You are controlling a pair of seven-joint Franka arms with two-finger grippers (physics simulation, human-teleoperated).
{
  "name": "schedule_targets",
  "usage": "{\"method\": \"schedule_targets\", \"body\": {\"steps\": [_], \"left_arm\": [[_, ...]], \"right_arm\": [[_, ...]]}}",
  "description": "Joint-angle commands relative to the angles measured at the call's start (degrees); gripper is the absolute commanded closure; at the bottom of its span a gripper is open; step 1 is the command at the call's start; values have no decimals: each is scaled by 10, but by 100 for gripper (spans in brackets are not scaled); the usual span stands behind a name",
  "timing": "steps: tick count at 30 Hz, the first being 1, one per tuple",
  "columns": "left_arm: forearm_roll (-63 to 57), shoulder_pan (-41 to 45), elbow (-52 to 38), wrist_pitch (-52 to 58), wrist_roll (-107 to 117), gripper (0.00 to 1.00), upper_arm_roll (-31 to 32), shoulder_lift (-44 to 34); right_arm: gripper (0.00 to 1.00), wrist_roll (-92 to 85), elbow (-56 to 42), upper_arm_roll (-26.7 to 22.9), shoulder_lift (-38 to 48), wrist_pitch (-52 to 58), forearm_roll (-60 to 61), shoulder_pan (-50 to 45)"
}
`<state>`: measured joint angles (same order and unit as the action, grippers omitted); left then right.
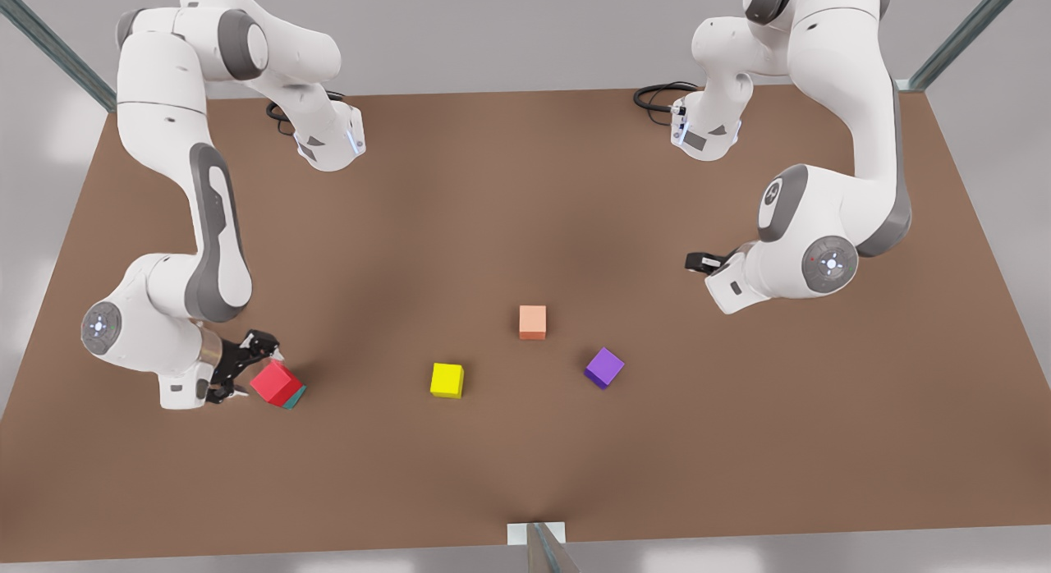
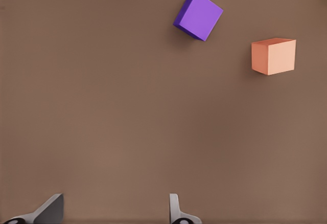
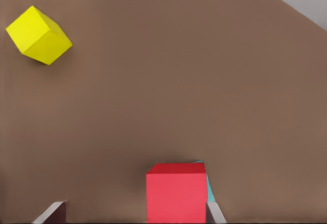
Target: Pick up red wooden cube and pass to hand red wooden cube and place in blue wooden cube
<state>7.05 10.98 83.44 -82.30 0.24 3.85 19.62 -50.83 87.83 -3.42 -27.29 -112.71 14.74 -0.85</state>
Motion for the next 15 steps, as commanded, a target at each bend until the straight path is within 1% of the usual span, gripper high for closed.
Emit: {"method": "schedule_targets", "body": {"steps": [1,2,3,4,5,6,7,8,9,10,15], "left_arm": [[0,0,0,2,11,0,0,-1],[0,0,0,2,11,0,0,-1],[0,1,0,4,11,0,1,-1],[-5,1,-6,20,19,0,1,-3],[-6,-1,-20,35,19,0,1,-3],[-6,-3,-21,40,19,0,-1,-3],[-13,-3,-25,40,20,0,-1,-3],[-27,-3,-25,40,19,0,-2,-3],[-43,-3,-25,39,19,0,-1,-3],[-43,-2,-25,38,19,0,-1,-3],[-44,-3,-35,48,20,0,-1,-6]], "right_arm": [[0,411,-35,1,0,150,-2,-5],[0,486,-87,0,-11,215,-1,-13],[0,569,-115,-2,-20,249,-1,-12],[0,601,-135,-8,-9,288,-75,-18],[0,582,-187,-4,-7,318,-135,-13],[0,568,-216,-9,-1,376,-152,-19],[0,567,-223,-3,28,401,-162,-14],[0,567,-217,-2,51,413,-161,-11],[0,575,-181,1,94,413,-161,-5],[0,575,-169,1,111,411,-162,-6],[0,594,-123,2,153,397,-161,-6]]}}
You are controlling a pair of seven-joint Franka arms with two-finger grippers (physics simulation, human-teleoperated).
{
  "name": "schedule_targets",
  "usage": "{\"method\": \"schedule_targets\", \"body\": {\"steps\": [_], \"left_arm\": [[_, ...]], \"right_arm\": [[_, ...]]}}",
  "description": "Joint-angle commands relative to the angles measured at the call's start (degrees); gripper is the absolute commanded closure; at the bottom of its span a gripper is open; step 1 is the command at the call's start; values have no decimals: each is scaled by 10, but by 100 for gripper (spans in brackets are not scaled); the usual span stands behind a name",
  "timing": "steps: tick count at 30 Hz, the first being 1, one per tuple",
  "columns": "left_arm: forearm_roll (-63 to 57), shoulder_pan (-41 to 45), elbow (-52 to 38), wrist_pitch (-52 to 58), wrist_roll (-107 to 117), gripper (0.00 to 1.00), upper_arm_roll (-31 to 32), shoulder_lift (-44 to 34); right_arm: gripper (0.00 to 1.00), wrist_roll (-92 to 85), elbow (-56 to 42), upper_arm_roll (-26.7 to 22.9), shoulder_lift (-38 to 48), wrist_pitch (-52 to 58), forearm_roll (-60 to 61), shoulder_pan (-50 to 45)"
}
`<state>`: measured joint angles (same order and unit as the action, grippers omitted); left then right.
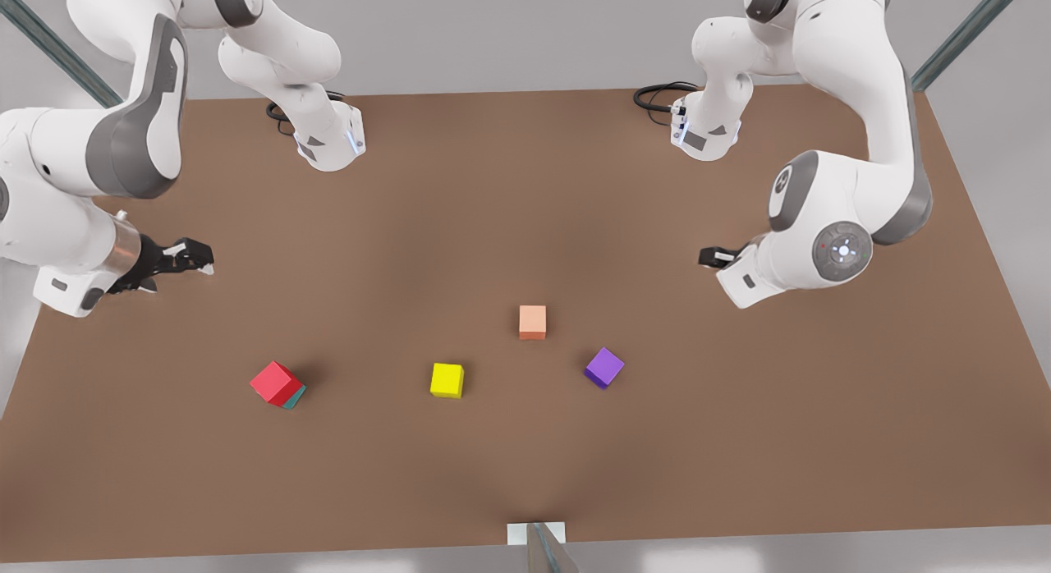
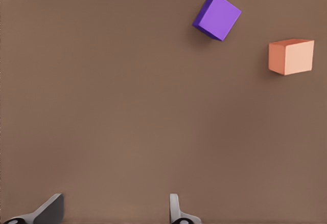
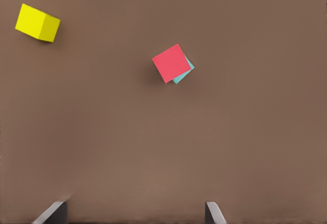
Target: Pick up red wooden cube and pass to hand red wooden cube and place in blue wooden cube
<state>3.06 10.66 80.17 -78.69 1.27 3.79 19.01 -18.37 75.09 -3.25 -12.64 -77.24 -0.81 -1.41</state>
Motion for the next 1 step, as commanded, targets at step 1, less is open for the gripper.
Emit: {"method": "schedule_targets", "body": {"steps": [1], "left_arm": [[-4,0,-3,14,9,0,0,-1]], "right_arm": [[0,270,13,0,17,43,-6,0]]}}
